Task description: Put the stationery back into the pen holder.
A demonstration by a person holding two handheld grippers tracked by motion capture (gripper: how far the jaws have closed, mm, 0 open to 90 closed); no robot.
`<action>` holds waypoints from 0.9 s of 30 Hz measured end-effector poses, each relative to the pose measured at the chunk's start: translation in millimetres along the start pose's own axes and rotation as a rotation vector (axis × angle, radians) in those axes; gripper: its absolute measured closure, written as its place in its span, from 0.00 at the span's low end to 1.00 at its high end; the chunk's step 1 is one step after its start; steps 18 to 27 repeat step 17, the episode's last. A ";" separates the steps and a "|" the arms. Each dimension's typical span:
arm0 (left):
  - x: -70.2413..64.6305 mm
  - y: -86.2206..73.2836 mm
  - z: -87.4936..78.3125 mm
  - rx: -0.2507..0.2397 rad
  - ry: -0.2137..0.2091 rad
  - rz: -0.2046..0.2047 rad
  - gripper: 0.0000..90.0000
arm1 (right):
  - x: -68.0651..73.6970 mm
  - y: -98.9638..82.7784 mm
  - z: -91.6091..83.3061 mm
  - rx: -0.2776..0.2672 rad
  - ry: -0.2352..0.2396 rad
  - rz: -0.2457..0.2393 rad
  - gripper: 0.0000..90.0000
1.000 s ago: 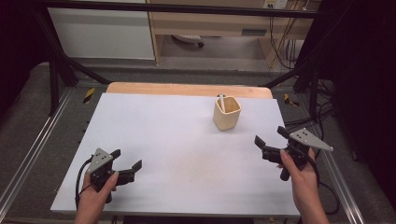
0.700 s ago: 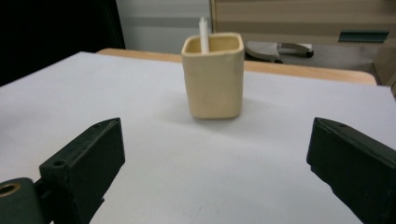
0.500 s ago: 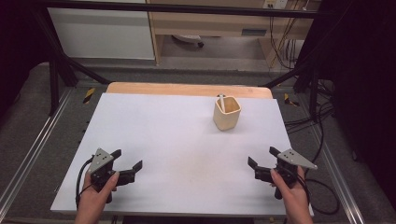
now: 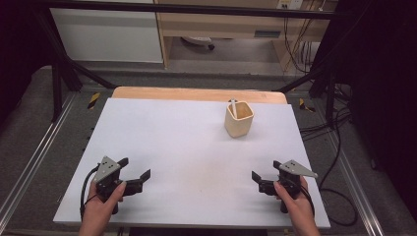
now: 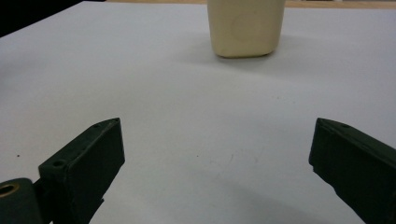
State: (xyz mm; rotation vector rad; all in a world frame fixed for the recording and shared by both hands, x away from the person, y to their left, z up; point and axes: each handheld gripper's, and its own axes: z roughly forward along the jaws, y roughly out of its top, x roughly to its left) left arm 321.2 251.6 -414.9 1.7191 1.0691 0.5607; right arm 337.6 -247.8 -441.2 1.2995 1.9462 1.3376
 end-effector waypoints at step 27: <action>0.5 -1.5 3.7 0.013 0.008 0.005 0.07 | 2.0 7.0 37.5 0.058 -0.052 -0.044 0.04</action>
